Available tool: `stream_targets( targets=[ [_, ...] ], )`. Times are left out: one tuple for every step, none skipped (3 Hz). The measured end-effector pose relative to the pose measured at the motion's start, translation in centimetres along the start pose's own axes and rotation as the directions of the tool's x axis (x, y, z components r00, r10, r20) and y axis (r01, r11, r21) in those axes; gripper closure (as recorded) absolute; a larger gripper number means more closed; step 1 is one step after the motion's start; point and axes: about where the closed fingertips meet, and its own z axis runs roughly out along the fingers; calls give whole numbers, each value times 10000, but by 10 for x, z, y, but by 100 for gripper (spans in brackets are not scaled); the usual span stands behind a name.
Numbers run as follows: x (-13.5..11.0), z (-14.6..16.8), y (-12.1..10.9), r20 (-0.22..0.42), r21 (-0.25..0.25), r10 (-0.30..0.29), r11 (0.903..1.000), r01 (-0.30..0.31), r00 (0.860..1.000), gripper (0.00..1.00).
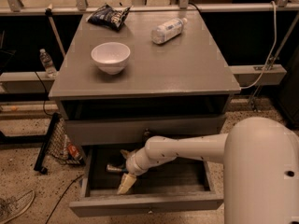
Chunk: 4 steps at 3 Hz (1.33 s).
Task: Place redbull can into middle drawer
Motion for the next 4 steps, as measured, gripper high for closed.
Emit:
stream_targets(
  targets=[
    [0,0,0,0,1,0,10000,0,10000,0],
    [1,-18,0,102,395,130,9991,-134,9999,0],
    [1,-56,2,106,1290,348,9910,-359,9993,0],
    [7,-86,6,121,1969,620,9784,-631,9980,0]
  ],
)
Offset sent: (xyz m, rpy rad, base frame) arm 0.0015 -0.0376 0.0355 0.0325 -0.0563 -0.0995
